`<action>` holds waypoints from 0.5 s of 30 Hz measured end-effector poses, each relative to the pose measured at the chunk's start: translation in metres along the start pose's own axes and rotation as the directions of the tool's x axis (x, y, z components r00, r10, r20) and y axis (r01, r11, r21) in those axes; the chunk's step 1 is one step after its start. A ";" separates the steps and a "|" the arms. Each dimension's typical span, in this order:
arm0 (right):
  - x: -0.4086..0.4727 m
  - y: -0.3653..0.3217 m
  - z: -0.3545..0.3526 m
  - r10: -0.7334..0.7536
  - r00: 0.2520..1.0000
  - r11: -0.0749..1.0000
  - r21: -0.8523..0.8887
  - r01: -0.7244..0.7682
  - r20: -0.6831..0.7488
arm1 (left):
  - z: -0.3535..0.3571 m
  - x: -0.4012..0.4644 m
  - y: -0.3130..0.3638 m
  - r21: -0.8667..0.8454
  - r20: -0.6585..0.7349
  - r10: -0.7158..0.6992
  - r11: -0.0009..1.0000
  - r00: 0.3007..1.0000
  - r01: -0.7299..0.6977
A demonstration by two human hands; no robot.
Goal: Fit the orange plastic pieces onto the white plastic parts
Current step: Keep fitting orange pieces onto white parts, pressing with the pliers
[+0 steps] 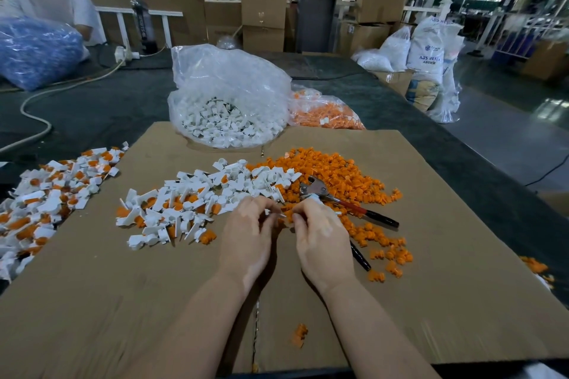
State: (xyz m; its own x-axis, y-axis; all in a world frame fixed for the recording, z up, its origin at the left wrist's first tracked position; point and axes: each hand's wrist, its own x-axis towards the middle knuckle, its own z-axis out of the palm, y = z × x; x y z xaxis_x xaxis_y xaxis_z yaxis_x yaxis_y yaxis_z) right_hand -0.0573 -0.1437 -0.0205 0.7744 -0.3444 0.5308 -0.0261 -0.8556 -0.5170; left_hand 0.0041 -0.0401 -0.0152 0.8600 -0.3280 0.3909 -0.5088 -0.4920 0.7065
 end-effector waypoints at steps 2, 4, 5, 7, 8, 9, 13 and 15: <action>0.001 0.001 -0.001 0.036 0.998 0.999 0.004 -0.036 -0.041 | 0.000 -0.002 0.000 -0.031 0.047 0.005 1.000 0.999 -0.004; 0.001 0.002 -0.001 0.062 0.998 0.998 0.029 -0.061 -0.033 | -0.001 -0.003 0.001 -0.044 0.056 0.002 0.999 0.998 0.001; 0.001 0.002 -0.001 0.076 0.997 0.996 0.051 -0.075 -0.024 | -0.001 -0.004 0.002 -0.050 0.054 -0.004 0.999 0.999 0.007; 0.001 0.003 -0.002 0.107 0.994 0.989 0.106 -0.105 -0.018 | -0.001 -0.004 0.001 -0.070 0.050 -0.028 0.997 0.998 0.031; 0.001 0.003 -0.003 0.120 0.993 0.984 0.132 -0.116 -0.021 | -0.001 -0.004 0.001 -0.076 0.049 -0.045 0.996 0.998 0.048; 0.001 0.003 -0.004 0.129 0.991 0.980 0.153 -0.123 -0.025 | -0.001 -0.004 0.000 -0.080 0.046 -0.061 0.995 0.997 0.064; 0.001 0.002 -0.004 0.135 0.990 0.978 0.167 -0.129 -0.025 | 0.000 -0.004 0.000 -0.112 0.016 -0.099 0.989 0.995 0.100; 0.002 0.002 -0.004 0.132 0.991 0.980 0.157 -0.126 -0.033 | 0.000 -0.004 0.000 -0.126 0.003 -0.120 0.985 0.993 0.119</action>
State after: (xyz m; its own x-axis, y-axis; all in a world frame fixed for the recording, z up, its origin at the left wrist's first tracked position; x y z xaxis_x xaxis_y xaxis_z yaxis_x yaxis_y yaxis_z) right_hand -0.0586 -0.1474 -0.0179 0.7430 -0.4671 0.4794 -0.0237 -0.7341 -0.6786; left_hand 0.0004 -0.0388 -0.0169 0.9147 -0.2688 0.3016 -0.3934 -0.4223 0.8167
